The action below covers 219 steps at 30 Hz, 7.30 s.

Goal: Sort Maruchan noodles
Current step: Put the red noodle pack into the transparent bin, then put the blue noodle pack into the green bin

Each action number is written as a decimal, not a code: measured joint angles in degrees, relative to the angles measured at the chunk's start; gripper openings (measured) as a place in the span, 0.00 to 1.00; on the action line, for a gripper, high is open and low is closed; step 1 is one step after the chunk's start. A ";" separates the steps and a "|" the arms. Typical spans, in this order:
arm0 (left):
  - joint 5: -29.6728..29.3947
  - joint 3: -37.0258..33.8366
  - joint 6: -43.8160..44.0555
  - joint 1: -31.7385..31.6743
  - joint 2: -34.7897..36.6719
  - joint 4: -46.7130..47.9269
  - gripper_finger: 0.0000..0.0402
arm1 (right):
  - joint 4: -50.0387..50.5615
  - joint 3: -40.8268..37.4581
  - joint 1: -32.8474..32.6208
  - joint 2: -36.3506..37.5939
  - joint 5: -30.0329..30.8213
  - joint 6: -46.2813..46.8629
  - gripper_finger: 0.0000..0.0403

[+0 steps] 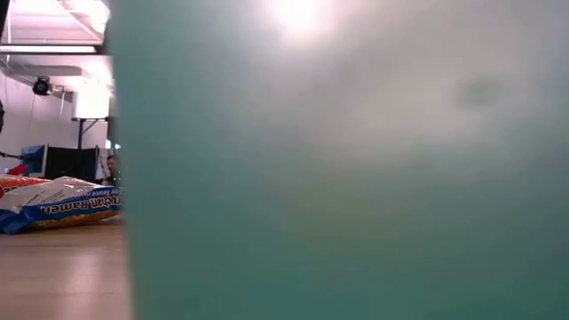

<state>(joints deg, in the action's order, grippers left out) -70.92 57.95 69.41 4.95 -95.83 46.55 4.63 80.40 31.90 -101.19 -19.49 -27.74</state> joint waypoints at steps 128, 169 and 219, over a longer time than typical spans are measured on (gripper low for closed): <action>54.88 -0.46 5.83 14.82 -3.50 8.51 0.35 | 30.70 -35.73 -31.54 41.14 14.30 49.24 0.37; 57.69 14.16 -4.32 17.55 -0.44 21.81 0.07 | 31.48 -35.82 -31.54 41.11 15.08 49.81 0.39; 59.20 1.20 -6.20 17.64 -1.81 -6.37 0.49 | 31.05 -35.95 -31.56 41.10 15.04 50.31 0.40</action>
<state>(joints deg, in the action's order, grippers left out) -11.73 59.16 63.22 22.59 -97.64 40.19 35.68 44.45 0.34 -60.10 -4.45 22.57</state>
